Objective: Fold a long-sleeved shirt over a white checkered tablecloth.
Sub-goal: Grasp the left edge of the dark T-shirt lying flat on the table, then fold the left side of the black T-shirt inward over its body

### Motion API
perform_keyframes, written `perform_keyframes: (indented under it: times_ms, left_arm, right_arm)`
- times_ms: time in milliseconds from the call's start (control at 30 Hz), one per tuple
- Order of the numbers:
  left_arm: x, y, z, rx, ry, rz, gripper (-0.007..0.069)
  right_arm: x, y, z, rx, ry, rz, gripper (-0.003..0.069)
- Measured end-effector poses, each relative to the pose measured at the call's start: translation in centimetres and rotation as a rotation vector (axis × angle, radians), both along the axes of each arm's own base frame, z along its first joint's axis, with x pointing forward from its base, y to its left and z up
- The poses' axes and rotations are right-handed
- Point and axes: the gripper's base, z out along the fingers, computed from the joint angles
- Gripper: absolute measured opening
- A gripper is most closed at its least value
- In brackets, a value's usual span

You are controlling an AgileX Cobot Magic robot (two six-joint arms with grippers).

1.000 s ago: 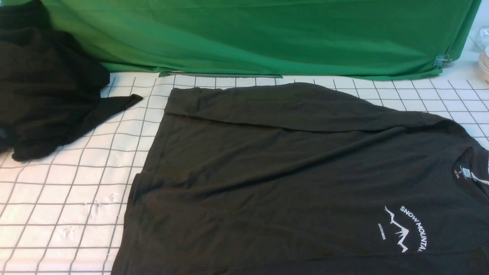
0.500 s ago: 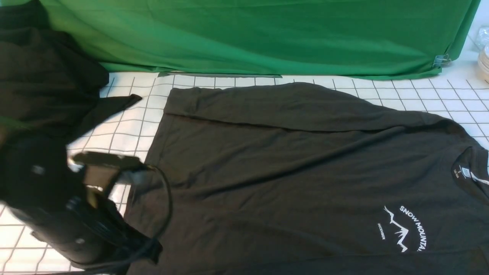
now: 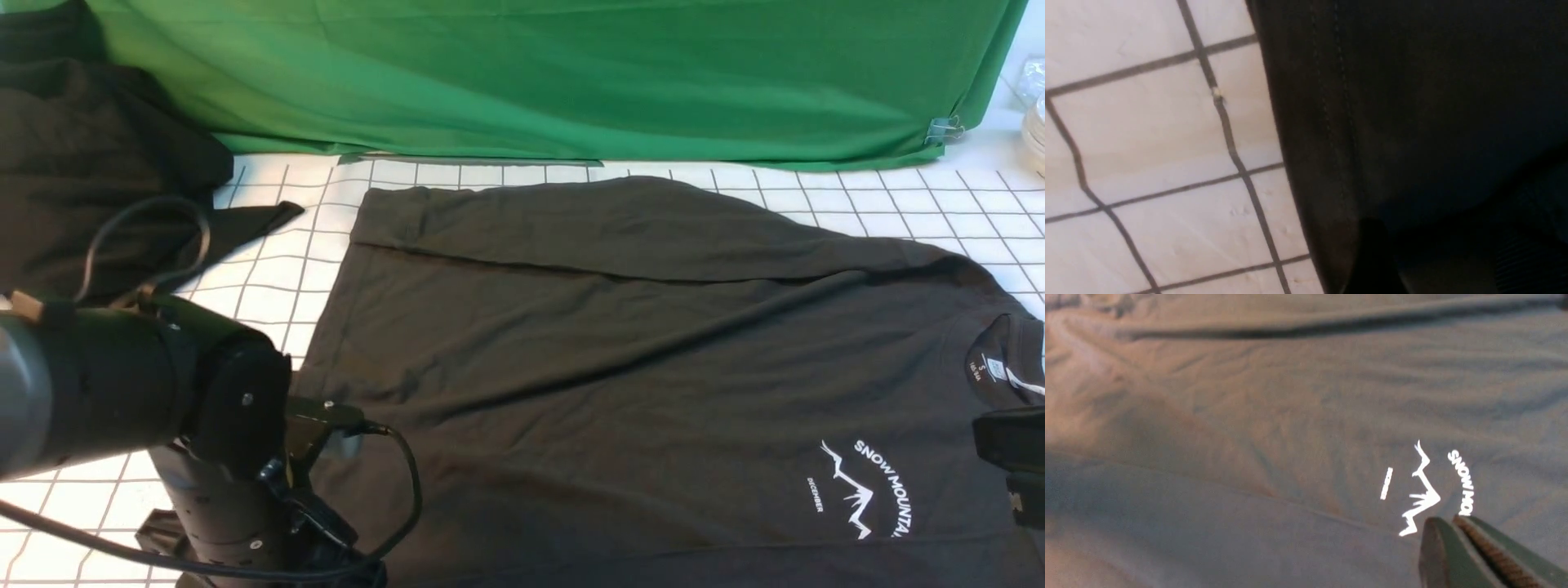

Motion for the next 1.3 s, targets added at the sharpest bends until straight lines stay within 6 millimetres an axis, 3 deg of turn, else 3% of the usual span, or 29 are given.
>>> perform_keyframes:
  times_ms: [100, 267, 433, 533, 633, 867, 1067, 1133, 1167, 1300]
  left_arm:
    - [0.1, -0.1, -0.3, -0.002, 0.002, 0.003, 0.0465]
    - [0.1, -0.2, -0.8, -0.003, 0.021, 0.011, 0.0454]
    - [-0.2, -0.4, -0.9, -0.015, 0.069, 0.009, 0.0274]
    - [-0.7, -0.3, -0.5, -0.012, 0.103, -0.002, 0.0088]
    - [-1.0, -0.1, 0.5, -0.026, 0.085, -0.017, 0.0024]
    - [-1.6, 0.4, 4.4, -0.064, -0.032, -0.058, 0.0015]
    - [3.1, -0.7, 12.5, -0.051, -0.339, -0.138, 0.0015]
    - [4.2, -1.1, 14.1, -0.053, -0.401, -0.158, 0.0015]
    - [5.8, -1.9, 16.0, -0.058, -0.467, -0.177, 0.0015]
    - [8.8, -3.1, 17.0, -0.040, -0.498, -0.218, 0.0015]
  right_arm:
    - [0.0, 0.0, 0.0, 0.002, -0.007, -0.001, 0.0010]
    - [0.0, 0.0, 0.1, 0.003, -0.008, -0.001, 0.0010]
    - [0.0, 0.0, 0.1, 0.003, -0.008, -0.001, 0.0013]
    - [0.0, 0.0, 0.1, 0.003, -0.008, -0.001, 0.0017]
    - [0.0, 0.0, 0.1, 0.003, -0.008, -0.001, 0.0019]
    - [0.1, 0.0, 0.1, 0.005, -0.014, -0.003, 0.0021]
    - [0.2, 0.1, 0.2, 0.022, -0.027, -0.006, 0.0023]
    - [0.2, 0.1, 0.2, 0.027, -0.027, -0.007, 0.0025]
    - [0.2, 0.1, 0.3, 0.032, -0.028, -0.007, 0.0027]
    - [0.2, 0.2, 0.3, 0.045, -0.029, -0.009, 0.0031]
